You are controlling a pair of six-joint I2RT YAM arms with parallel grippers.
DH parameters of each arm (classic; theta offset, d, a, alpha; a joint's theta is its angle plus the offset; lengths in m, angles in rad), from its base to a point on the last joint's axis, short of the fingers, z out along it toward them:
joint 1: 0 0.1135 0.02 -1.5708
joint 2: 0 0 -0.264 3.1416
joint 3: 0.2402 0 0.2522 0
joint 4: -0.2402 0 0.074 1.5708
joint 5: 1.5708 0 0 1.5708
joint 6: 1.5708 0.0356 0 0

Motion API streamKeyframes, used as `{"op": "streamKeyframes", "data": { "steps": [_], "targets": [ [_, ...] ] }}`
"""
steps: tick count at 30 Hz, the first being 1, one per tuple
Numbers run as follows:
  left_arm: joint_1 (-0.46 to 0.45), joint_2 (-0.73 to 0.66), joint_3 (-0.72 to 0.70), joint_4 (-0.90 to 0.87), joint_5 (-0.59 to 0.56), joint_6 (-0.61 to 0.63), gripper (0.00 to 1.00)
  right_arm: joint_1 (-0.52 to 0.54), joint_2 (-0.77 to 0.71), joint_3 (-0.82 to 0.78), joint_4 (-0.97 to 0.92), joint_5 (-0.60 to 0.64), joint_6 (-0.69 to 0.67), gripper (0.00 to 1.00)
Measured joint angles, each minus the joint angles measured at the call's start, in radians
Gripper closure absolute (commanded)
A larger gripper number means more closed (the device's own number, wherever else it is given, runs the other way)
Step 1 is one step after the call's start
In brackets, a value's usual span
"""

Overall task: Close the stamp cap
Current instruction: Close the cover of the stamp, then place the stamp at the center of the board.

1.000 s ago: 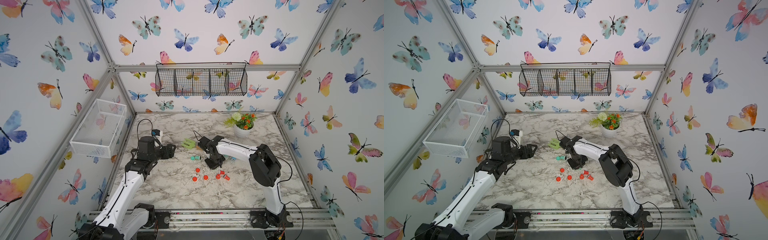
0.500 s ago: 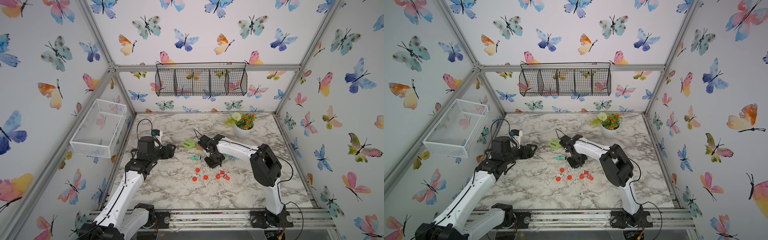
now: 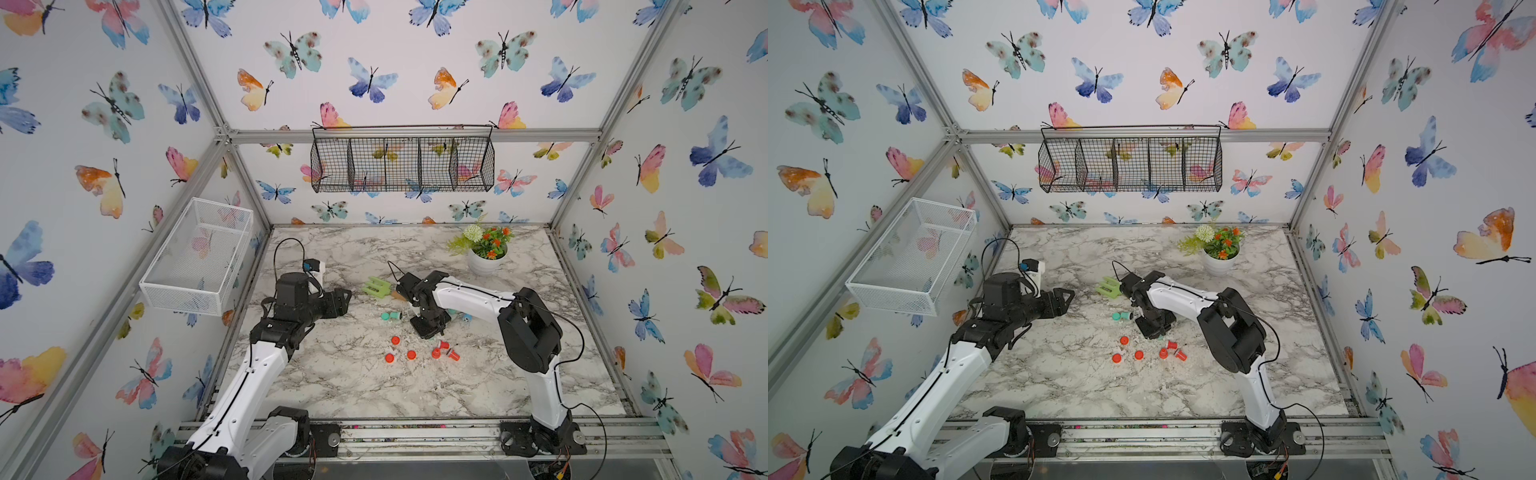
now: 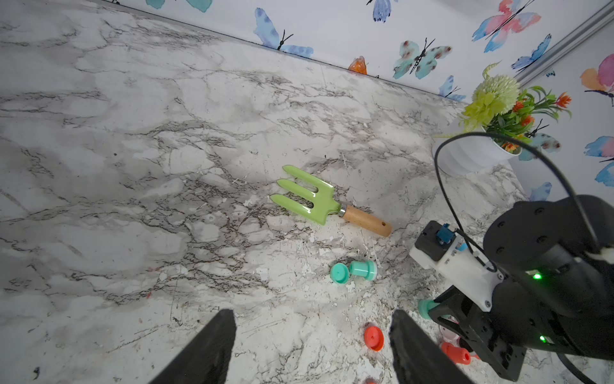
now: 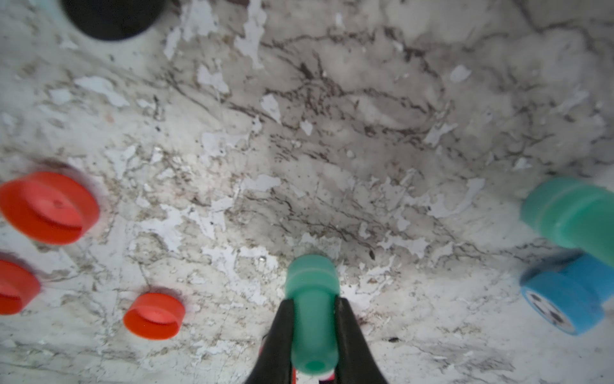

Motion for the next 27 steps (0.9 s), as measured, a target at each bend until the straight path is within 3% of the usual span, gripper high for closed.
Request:
{"op": "streamKeyframes", "data": {
  "steps": [21,27],
  "targets": [
    [0.000,0.006,0.000,0.000,0.002,0.000,0.24,-0.007,-0.003,-0.052,0.051,-0.027,-0.014,0.98],
    [0.002,0.013,0.000,0.000,0.003,0.000,0.24,-0.039,-0.002,0.007,0.037,-0.046,-0.016,0.98]
  ]
}}
